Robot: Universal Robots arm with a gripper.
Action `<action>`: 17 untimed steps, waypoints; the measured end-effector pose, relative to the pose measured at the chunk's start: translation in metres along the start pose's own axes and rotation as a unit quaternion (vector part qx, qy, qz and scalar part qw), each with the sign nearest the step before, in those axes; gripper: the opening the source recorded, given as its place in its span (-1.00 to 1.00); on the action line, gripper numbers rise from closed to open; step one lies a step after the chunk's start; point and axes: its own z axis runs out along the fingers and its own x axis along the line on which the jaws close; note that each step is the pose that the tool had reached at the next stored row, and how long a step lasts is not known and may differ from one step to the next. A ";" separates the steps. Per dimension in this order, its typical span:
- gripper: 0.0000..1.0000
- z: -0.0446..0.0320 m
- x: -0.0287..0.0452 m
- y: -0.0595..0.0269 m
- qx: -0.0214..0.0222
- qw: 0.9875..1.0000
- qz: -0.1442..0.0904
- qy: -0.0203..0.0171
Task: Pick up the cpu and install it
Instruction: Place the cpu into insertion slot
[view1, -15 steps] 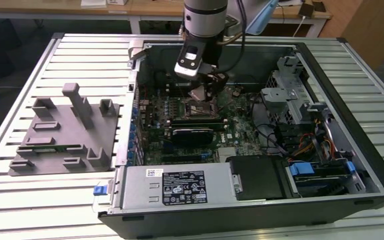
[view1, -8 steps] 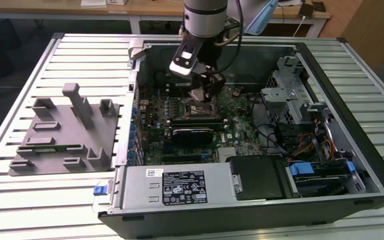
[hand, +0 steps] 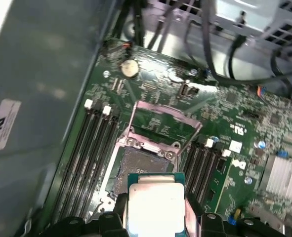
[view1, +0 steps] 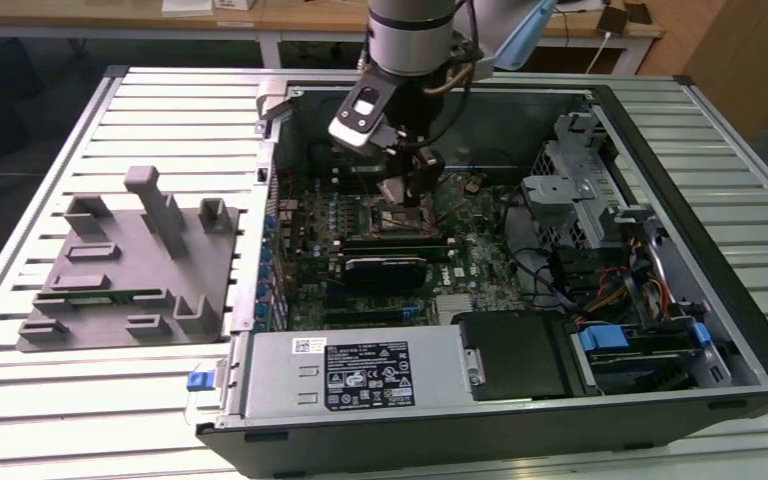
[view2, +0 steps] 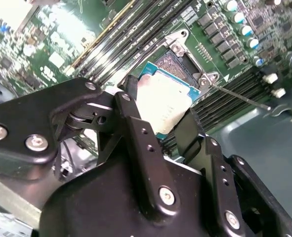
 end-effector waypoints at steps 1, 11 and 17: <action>0.08 0.0001 0.0000 0.0000 0.000 1.000 0.009 0.000; 0.08 0.0017 0.0001 -0.0001 0.004 0.995 0.100 -0.004; 0.08 0.0043 0.0001 -0.0002 0.004 0.990 0.141 -0.005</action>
